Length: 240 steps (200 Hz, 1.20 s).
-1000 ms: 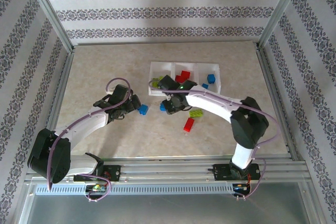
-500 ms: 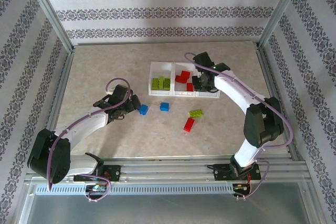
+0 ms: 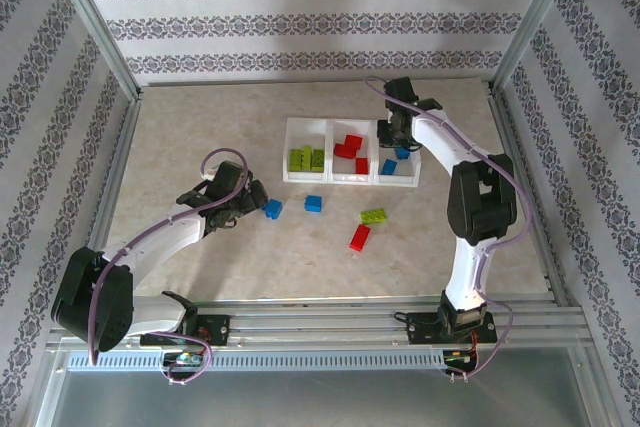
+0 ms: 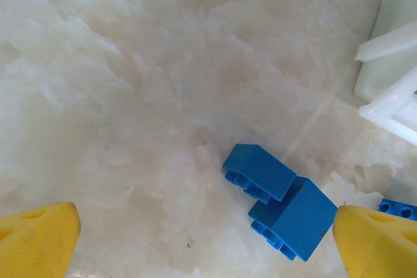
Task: Sort the legos into containers by color
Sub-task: Place the lego in the container, then pick up the lego from the center of the table.
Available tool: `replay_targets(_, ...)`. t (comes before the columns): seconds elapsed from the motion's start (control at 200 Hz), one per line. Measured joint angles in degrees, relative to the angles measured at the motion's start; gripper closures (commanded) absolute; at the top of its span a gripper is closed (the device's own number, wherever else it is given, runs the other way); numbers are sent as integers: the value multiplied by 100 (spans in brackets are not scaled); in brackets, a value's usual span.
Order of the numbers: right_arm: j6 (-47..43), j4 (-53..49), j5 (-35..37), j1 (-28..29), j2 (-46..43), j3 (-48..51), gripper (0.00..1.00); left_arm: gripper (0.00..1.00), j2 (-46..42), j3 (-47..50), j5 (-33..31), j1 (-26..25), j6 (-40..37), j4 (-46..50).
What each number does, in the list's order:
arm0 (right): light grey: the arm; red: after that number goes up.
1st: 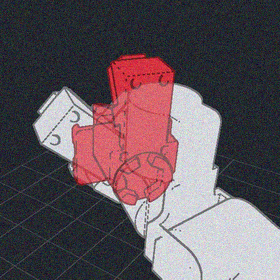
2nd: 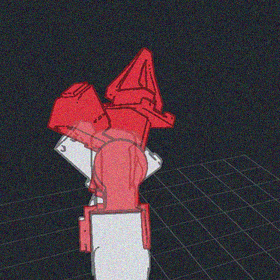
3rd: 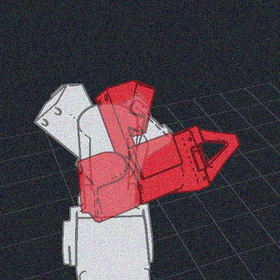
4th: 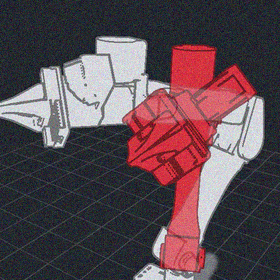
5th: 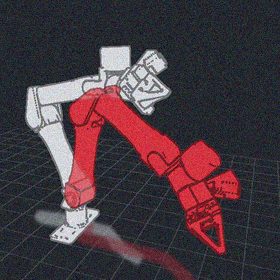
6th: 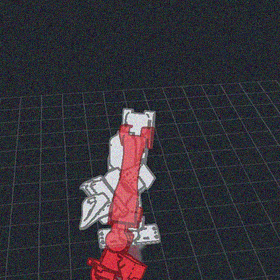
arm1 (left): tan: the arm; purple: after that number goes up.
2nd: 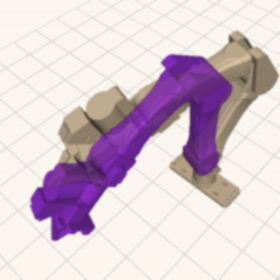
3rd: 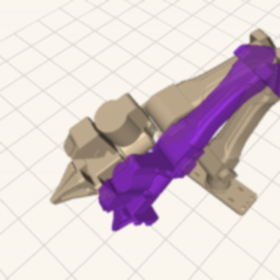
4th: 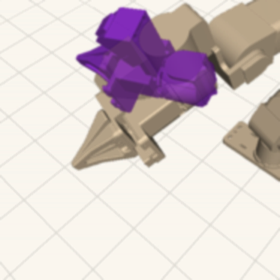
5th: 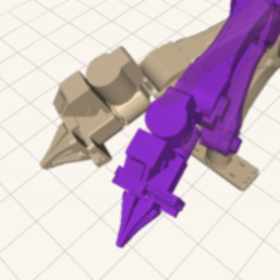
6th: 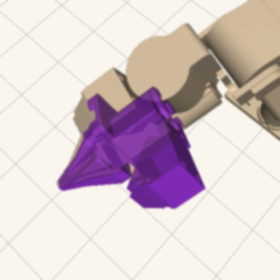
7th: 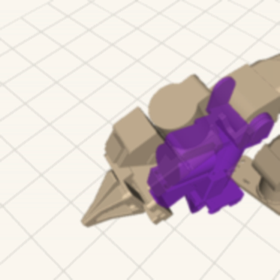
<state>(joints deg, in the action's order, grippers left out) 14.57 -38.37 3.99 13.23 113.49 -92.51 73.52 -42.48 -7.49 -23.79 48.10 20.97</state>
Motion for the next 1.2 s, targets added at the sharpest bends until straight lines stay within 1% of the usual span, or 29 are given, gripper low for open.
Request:
replay_targets(0.2,-70,68,-42,-46,468,-352,76,0,-2,0,2,31,0,0)
replay_targets(0.33,-105,111,-48,-105,579,-431,67,0,-2,0,2,31,0,0)
replay_targets(0.415,-114,109,-48,-118,586,-435,63,0,-2,0,2,31,0,0)
replay_targets(0.515,-131,105,-48,-151,592,-435,61,0,-2,0,2,31,0,0)
replay_targets(0.63,-131,103,-44,-149,588,-435,55,0,-4,0,2,31,-2,0)
replay_targets(0.72,-149,85,-44,-151,531,-426,54,0,-7,0,2,31,-2,0)
replay_targets(0.919,-133,17,-42,-149,39,-264,53,0,-20,0,42,31,0,0)
replay_targets(1.099,-2,-66,22,-94,-756,85,51,0,-105,0,68,31,0,0)
replay_targets(1.199,133,-92,74,63,-1239,382,48,0,-151,4,66,31,0,0)
